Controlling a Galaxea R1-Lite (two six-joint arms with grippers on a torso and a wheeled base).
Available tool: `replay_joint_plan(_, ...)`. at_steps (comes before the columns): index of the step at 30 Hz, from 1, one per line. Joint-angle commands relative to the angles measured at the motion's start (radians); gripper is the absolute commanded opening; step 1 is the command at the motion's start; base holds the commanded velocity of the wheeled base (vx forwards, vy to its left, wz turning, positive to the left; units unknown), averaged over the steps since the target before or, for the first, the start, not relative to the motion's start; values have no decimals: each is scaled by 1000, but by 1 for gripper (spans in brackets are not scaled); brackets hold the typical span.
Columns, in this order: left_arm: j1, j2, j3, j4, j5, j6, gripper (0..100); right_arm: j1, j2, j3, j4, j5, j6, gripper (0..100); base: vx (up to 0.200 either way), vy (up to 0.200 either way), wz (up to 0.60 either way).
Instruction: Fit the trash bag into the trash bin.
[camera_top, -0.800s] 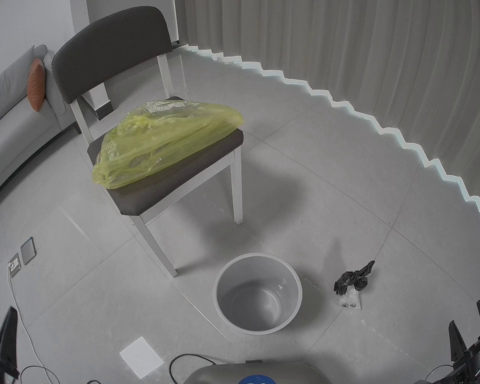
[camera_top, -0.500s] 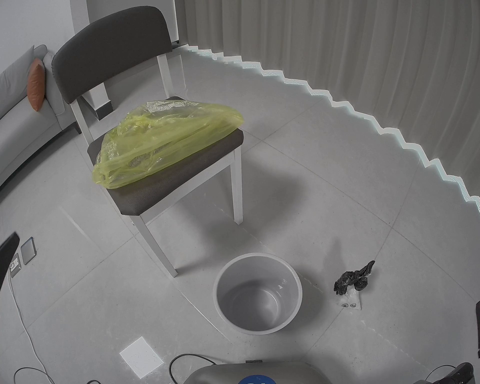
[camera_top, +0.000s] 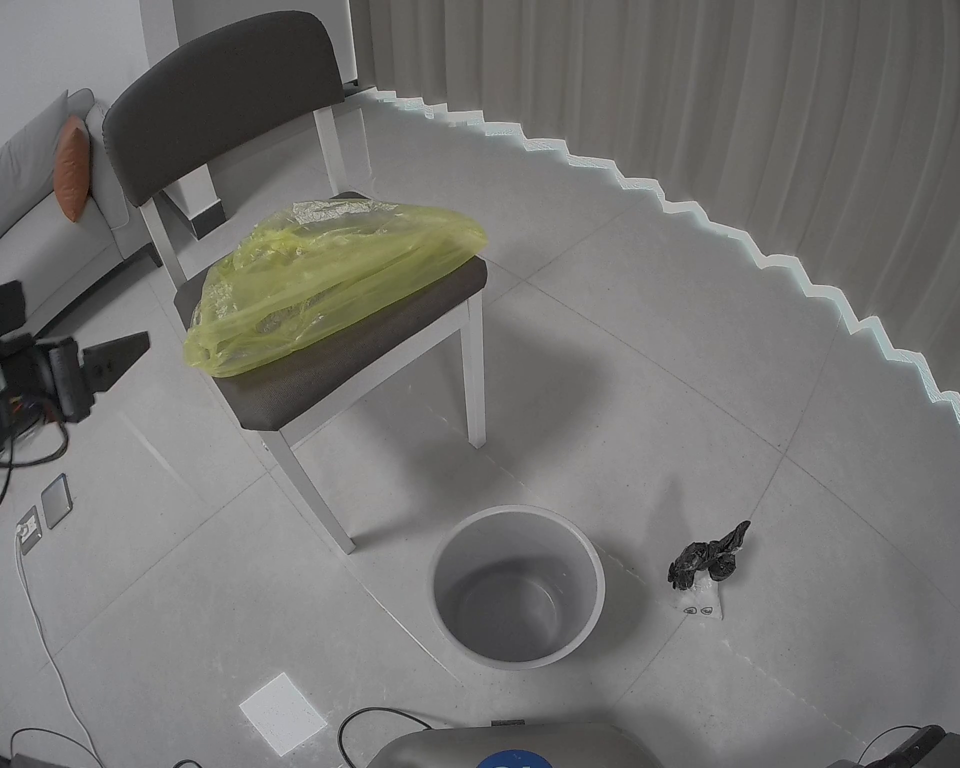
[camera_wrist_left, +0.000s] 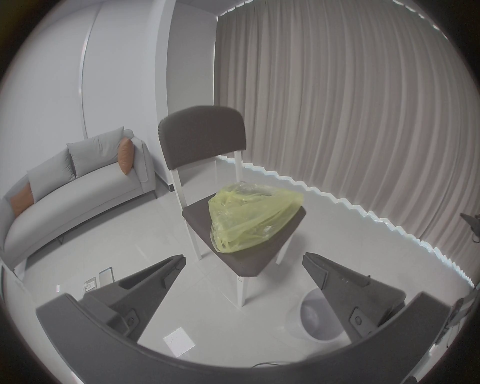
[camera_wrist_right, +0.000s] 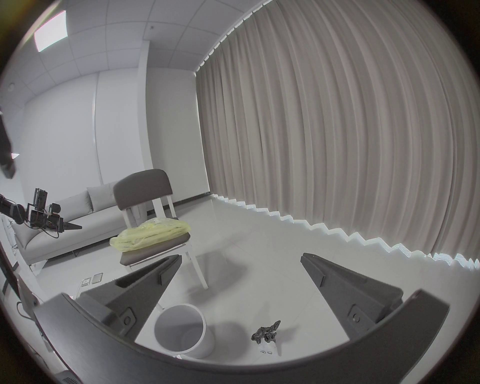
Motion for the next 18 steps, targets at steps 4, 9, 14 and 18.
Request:
replay_joint_plan(4, -51, 614, -387, 9, 182, 40, 100, 39, 317, -91, -103, -44, 8, 100, 0, 0, 0)
replay_joint_plan(9, -47, 743, -493, 14, 194, 40, 100, 58, 329, -81, -103, -43, 10, 100, 0, 0, 0)
replay_joint_plan(14, -39, 810, -568, 17, 220, 38, 100, 58, 332, -79, -101, -41, 10, 100, 0, 0, 0)
replay_joint_plan(18, -37, 805, -571, 20, 226, 40, 100, 58, 338, -79, -103, -41, 10, 100, 0, 0, 0)
